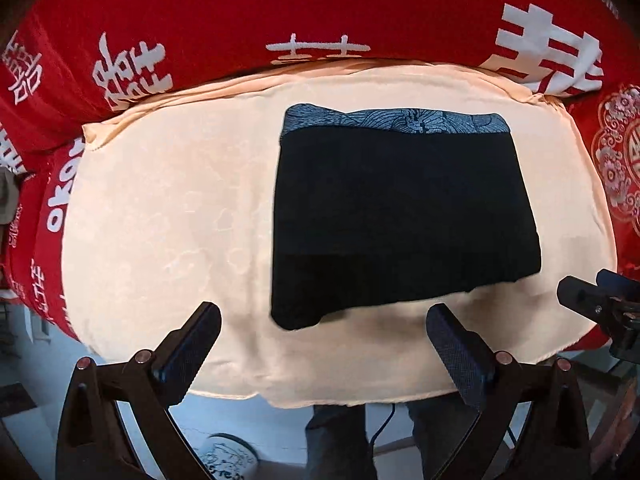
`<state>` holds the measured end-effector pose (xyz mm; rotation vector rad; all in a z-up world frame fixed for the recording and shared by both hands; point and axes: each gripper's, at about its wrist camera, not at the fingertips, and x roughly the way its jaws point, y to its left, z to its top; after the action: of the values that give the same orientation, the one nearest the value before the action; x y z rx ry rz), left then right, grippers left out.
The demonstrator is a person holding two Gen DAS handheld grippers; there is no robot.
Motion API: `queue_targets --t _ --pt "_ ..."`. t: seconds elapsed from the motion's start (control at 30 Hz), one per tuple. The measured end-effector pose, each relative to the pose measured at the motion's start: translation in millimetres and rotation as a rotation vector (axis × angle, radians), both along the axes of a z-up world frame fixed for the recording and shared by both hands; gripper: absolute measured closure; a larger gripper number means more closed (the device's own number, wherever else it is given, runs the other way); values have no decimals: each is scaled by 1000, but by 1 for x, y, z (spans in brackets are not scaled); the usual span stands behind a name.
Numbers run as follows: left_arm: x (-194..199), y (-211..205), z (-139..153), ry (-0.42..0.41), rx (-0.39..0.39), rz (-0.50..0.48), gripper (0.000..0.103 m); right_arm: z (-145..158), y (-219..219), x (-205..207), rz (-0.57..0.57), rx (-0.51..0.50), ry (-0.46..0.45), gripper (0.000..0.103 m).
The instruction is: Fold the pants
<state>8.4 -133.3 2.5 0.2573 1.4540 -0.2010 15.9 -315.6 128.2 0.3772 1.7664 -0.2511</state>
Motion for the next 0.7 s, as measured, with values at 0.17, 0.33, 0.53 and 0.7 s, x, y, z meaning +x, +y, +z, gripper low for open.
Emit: queue_targets --t 0.17,0.33,0.53,0.7 --pt "-3 14 13 -7 31 -3 0 17 20 -3 -12 -32 10 0" --pt "-7 24 25 3 -1 9 0 27 36 -4 8 -71 25 0" --pt "-17 19 31 4 15 -27 0 36 43 -3 34 -89 25 0" --pt "-23 15 32 19 3 -41 0 42 43 -2 23 -85 13 0"
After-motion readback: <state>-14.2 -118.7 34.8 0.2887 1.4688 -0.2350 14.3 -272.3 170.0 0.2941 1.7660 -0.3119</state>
